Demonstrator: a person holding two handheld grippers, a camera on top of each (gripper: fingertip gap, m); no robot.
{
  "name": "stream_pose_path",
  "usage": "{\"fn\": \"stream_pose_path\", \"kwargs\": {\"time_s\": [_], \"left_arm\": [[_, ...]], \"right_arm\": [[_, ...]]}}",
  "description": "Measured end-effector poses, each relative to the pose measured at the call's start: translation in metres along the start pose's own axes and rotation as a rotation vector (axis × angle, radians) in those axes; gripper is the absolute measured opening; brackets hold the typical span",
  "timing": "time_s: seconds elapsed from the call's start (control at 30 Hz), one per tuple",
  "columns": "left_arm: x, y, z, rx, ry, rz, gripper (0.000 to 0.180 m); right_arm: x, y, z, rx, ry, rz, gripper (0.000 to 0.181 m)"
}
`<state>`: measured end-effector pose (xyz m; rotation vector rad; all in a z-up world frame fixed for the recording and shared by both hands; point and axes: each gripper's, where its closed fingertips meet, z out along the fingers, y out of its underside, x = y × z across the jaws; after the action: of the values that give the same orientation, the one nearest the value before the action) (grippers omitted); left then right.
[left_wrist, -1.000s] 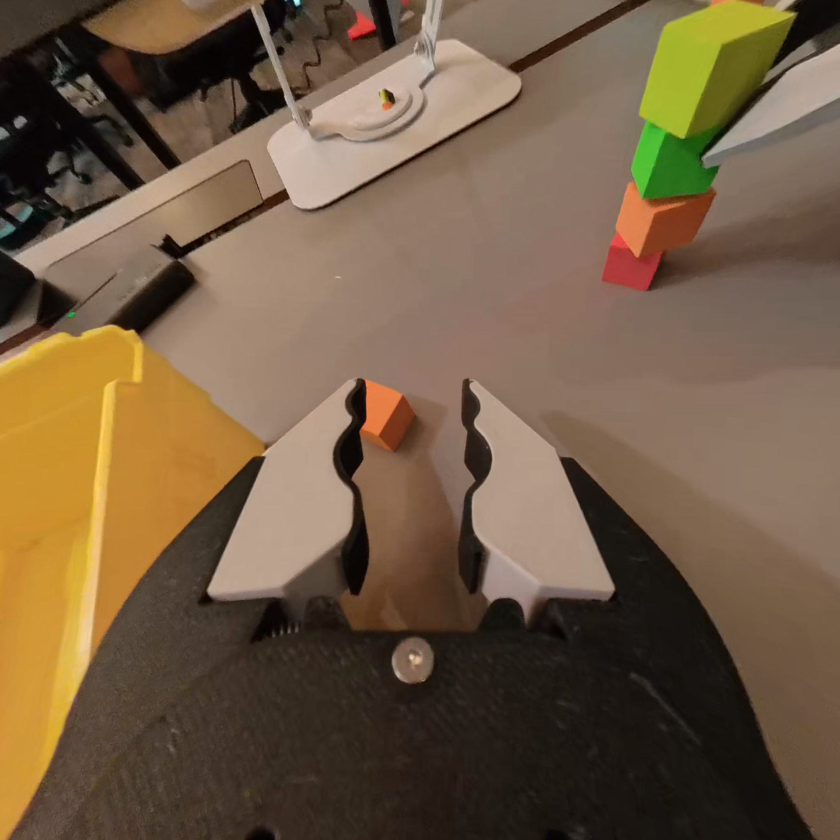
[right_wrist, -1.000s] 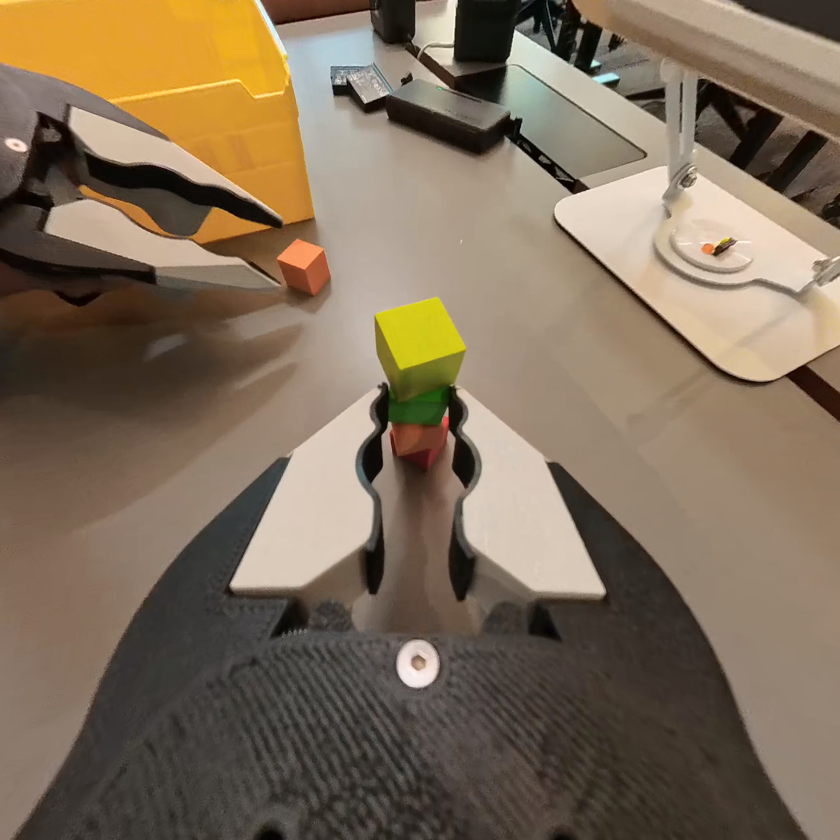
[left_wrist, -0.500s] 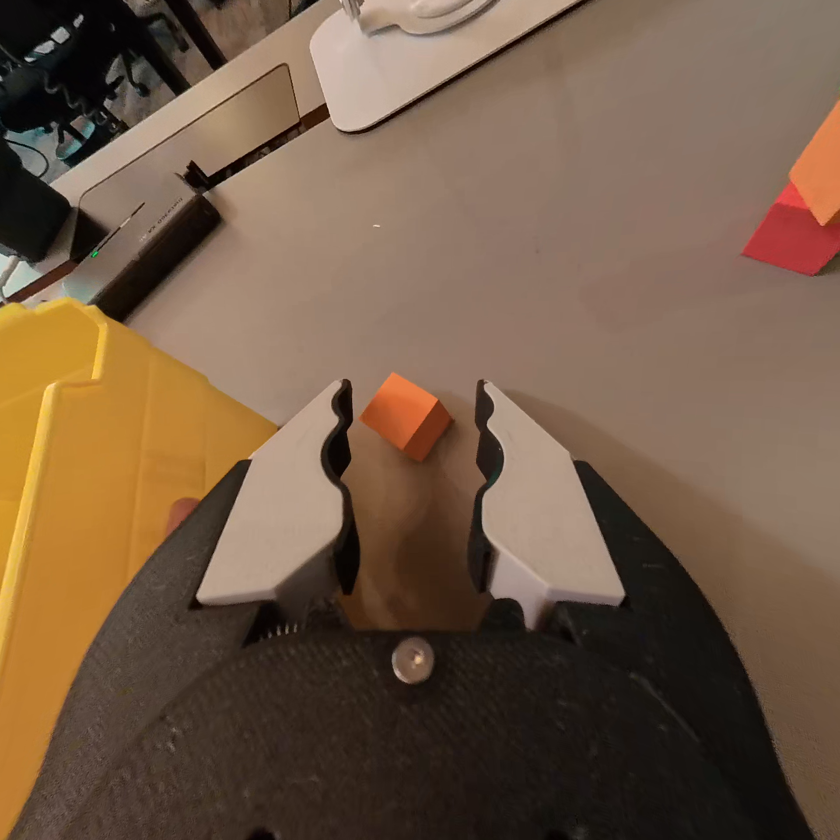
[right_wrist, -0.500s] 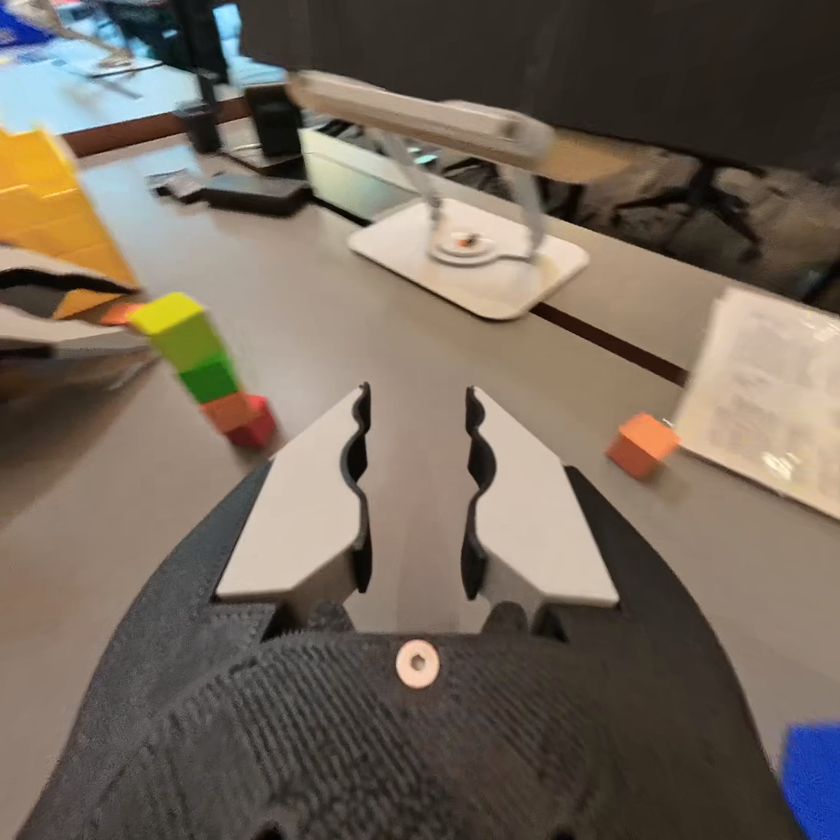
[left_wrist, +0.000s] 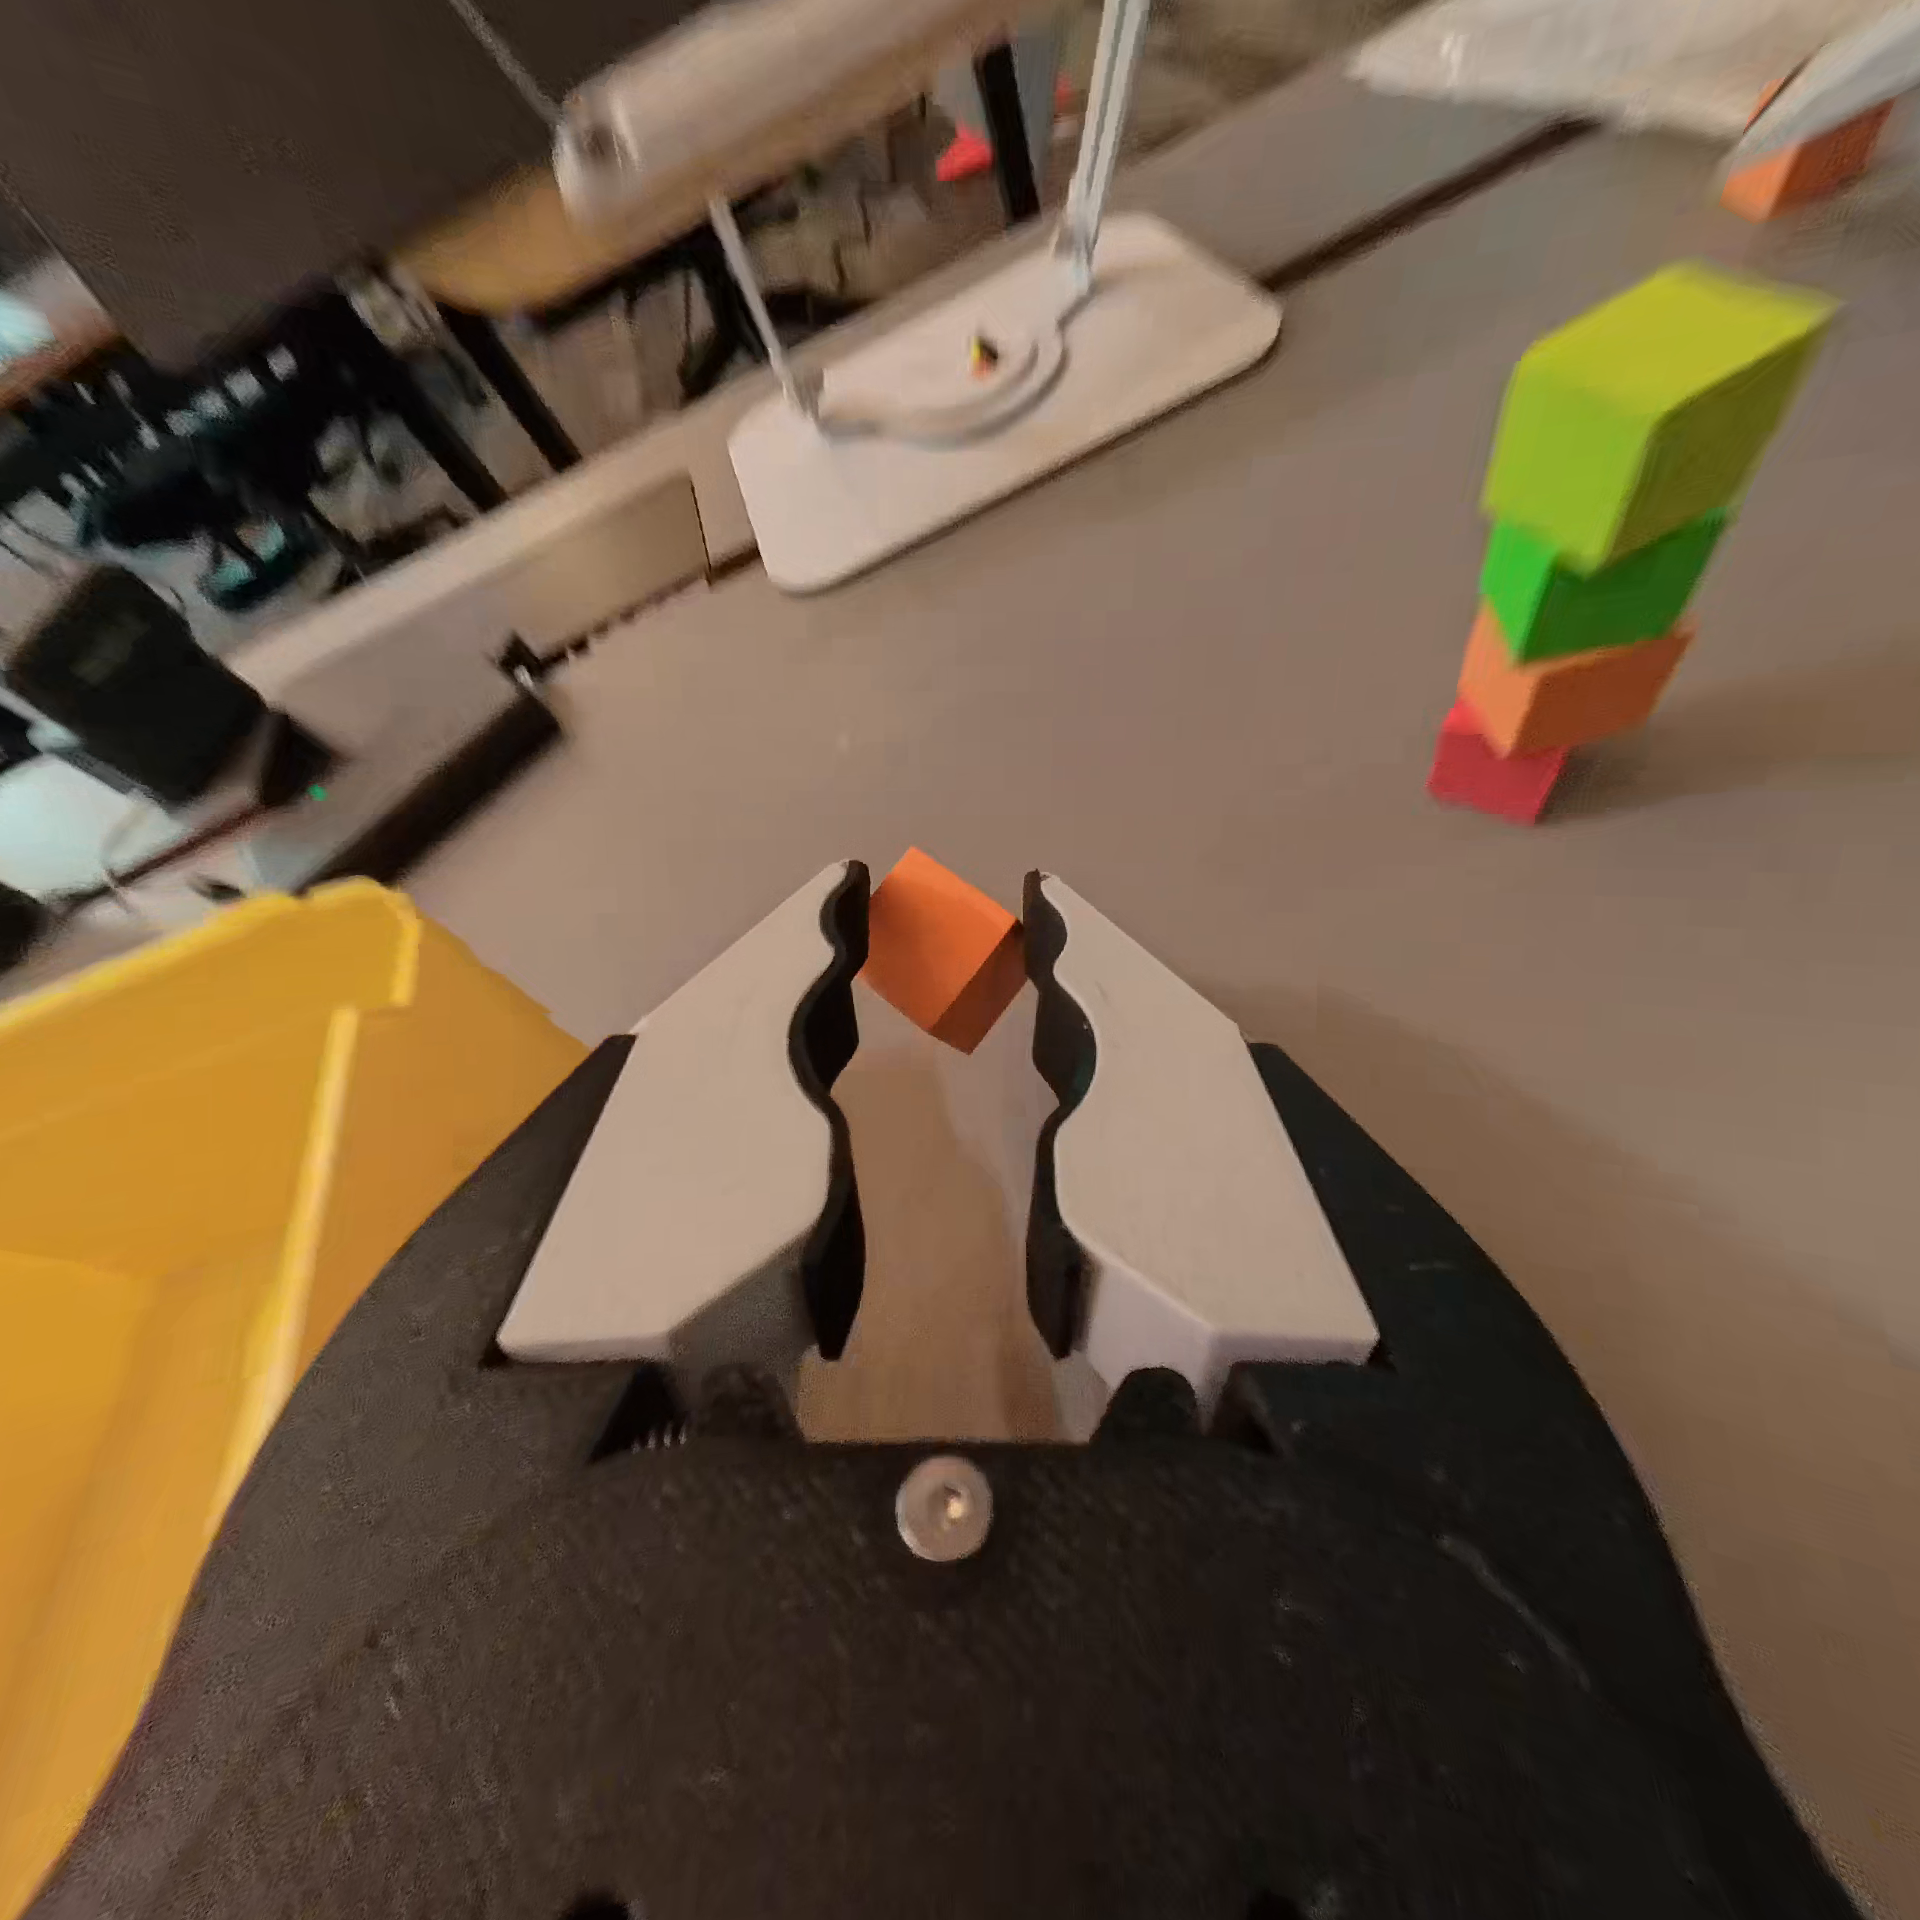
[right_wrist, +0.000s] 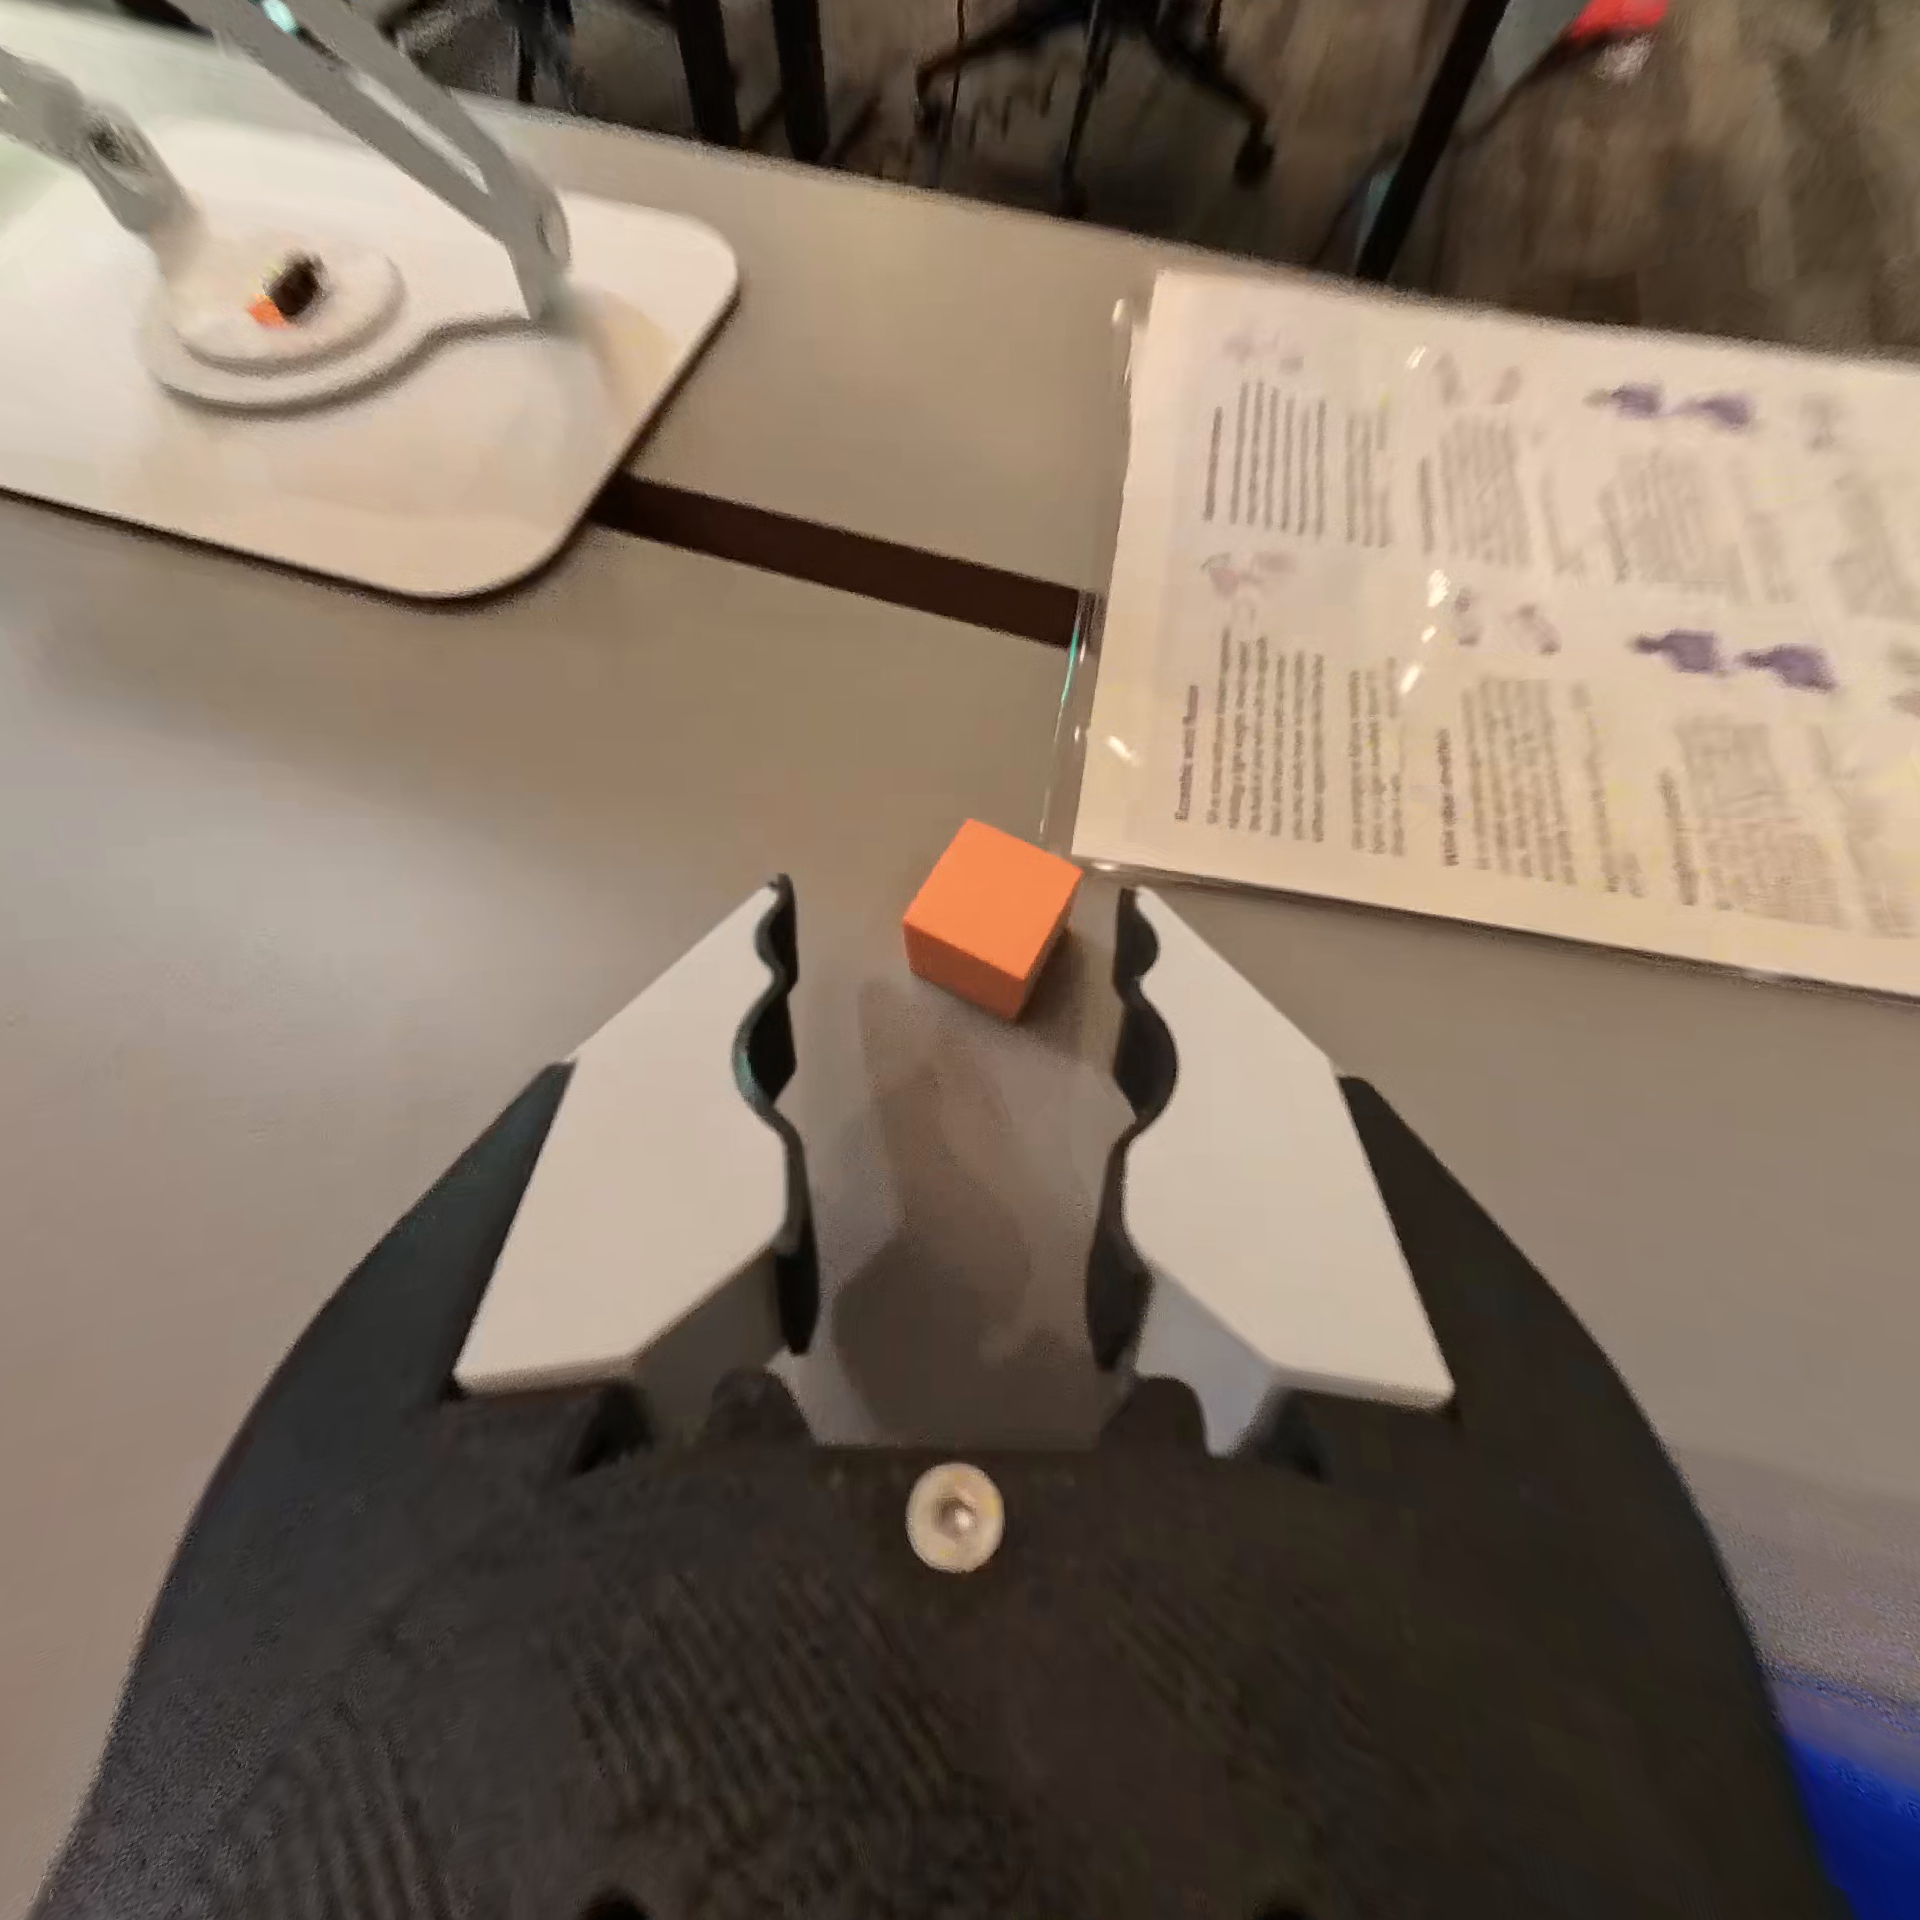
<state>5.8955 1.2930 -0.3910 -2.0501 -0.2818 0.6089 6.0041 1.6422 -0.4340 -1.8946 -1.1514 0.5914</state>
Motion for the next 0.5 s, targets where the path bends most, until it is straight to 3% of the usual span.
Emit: {"fn": "stream_pose_path", "kwargs": {"time_s": [0.1, 0.23, 0.3, 0.5], "left_arm": [[0.016, -0.046, -0.024, 0.125, 0.052, 0.026, 0.026], [0.059, -0.112, -0.054, 0.278, 0.284, 0.017, 0.027], [0.085, -0.123, -0.053, 0.259, 0.396, 0.069, 0.027], [0.108, -0.11, -0.002, 0.142, 0.378, 0.182, 0.027]], "right_arm": [[-0.001, 0.013, 0.014, -0.119, -0.083, 0.054, 0.034], [-0.014, -0.005, -0.001, 0.009, -0.191, 0.057, 0.033], [-0.027, -0.023, -0.019, 0.105, -0.26, 0.015, 0.033], [-0.107, -0.081, -0.088, 0.267, -0.497, -0.251, 0.033]]}}
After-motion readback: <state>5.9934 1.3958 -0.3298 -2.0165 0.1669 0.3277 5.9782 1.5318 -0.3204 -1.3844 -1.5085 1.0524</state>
